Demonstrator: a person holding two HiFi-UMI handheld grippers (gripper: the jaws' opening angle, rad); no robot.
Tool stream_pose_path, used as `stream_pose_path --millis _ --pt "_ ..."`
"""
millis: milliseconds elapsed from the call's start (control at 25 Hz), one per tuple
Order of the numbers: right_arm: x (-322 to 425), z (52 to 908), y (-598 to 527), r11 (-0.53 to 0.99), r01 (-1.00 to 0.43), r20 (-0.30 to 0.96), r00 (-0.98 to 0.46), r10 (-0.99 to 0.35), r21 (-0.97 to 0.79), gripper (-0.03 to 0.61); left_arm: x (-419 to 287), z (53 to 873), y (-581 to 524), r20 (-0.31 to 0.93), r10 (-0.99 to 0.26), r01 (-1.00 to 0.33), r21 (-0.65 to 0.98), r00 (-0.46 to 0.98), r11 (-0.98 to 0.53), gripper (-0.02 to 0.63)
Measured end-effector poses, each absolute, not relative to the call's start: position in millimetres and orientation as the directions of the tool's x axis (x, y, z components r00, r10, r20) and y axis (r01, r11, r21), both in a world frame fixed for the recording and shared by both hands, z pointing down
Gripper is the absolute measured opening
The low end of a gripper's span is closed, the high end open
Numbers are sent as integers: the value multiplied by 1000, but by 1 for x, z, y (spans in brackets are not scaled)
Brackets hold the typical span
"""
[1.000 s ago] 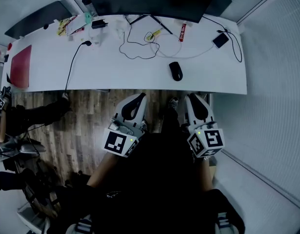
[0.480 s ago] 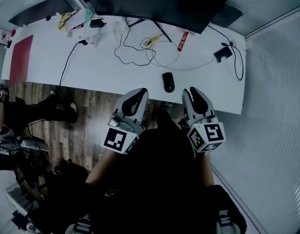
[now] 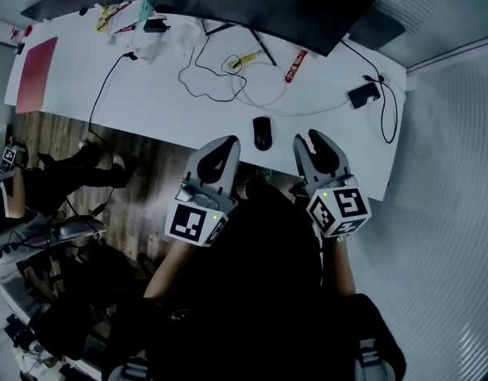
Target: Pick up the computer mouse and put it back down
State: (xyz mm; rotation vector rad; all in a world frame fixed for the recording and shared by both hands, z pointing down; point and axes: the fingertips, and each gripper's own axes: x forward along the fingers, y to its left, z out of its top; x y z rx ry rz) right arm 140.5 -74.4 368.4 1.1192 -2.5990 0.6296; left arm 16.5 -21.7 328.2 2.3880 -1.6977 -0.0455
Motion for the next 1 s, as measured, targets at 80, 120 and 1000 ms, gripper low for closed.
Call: stream_pose_path --millis 80,120,1000 --pt "142 373 -77 616 -729 391 -682 -618 -297 132 21 333 -24 107 -935 -930 192 338 -314 6" --pt "142 374 -78 615 -729 394 -682 -616 -301 133 22 335 -26 111 -933 -928 192 342 -318 6" --pt "104 485 -77 452 -822 621 -561 -547 -345 189 -3 384 -85 171 -832 -839 255 528 -480 6"
